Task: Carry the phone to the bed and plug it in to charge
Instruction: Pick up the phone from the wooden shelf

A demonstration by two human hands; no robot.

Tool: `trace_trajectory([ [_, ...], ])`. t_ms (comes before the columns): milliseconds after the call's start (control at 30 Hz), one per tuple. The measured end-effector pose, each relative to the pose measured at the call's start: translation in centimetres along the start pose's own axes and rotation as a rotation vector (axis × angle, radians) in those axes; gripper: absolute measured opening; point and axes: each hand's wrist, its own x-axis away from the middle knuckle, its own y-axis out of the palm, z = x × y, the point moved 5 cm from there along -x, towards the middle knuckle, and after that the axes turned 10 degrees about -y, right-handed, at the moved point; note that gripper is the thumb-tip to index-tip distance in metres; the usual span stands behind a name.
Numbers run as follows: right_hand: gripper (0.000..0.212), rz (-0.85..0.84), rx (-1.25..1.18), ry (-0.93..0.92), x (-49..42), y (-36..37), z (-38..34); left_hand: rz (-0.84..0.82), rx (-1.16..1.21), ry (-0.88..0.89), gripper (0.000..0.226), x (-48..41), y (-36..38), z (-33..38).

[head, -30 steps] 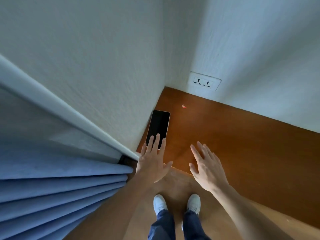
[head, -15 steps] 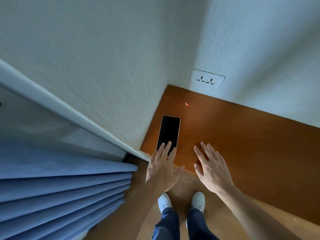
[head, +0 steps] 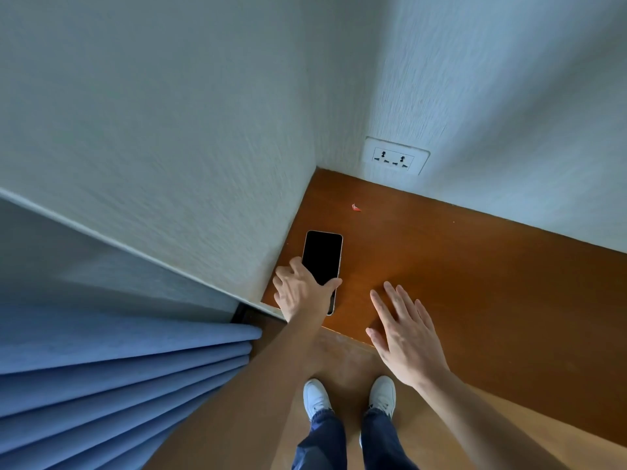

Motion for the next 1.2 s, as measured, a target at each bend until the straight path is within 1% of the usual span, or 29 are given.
trace_trajectory([
  [67,0.07,-0.006,0.002,0.005,0.0,0.2,0.0,-0.029,0.023,-0.018,0.095,-0.5,0.0,0.0],
  [167,0.07,-0.009,0.008,0.009,0.0,0.3,-0.1,-0.057,0.04,0.001,0.096,-0.8,0.0,0.4],
  [233,0.07,-0.005,0.01,0.007,0.0,0.2,-0.1,-0.06,0.075,0.025,0.088,-0.7,-0.2,0.9],
  [300,0.071,-0.002,0.013,0.003,-0.1,0.2,0.0,-0.082,0.117,0.06,0.074,-0.8,-0.6,1.2],
  [367,0.069,-0.002,0.02,-0.003,-0.1,0.1,0.1,-0.152,0.183,0.102,0.061,-0.9,-0.8,1.5],
  [400,0.068,0.001,0.017,-0.009,-0.2,-0.1,0.1,-0.189,0.215,0.113,0.058,-0.8,-0.8,1.5],
  [467,0.065,0.023,-0.02,-0.019,-0.3,-0.9,0.1,-0.272,0.297,0.086,0.064,-0.4,-1.0,1.1],
  [533,0.06,0.044,-0.111,0.008,-0.4,-2.4,0.2,-0.333,0.405,0.058,0.07,0.4,-1.4,0.7],
  [600,0.055,0.121,-0.238,0.054,-0.5,-4.6,0.4,-0.371,0.538,0.057,0.061,1.4,-2.1,0.6],
  [667,0.055,0.191,-0.388,0.093,-0.4,-7.1,0.1,-0.383,0.667,0.061,0.052,2.4,-3.0,0.5],
  [733,0.059,0.22,-0.566,0.093,-0.2,-9.0,-0.8,-0.358,0.72,0.079,0.047,3.6,-4.3,0.7],
  [833,0.05,0.295,-0.845,0.093,0.4,-11.6,-2.6,-0.376,0.822,0.067,0.042,5.5,-5.6,0.8],
  [933,0.044,0.326,-1.065,0.11,1.0,-12.9,-4.5,-0.381,0.876,0.082,0.036,7.3,-6.8,1.1],
  [1000,0.041,0.34,-1.137,0.127,1.4,-13.5,-5.5,-0.365,0.906,0.106,0.033,8.4,-7.7,1.3],
  [1100,0.029,0.362,-1.239,0.164,2.2,-14.0,-6.5,-0.355,0.96,0.105,0.028,9.9,-8.5,1.3],
  [1200,0.02,0.347,-1.331,0.213,3.2,-13.9,-7.0,-0.336,0.919,0.124,0.027,11.0,-8.7,1.4],
])
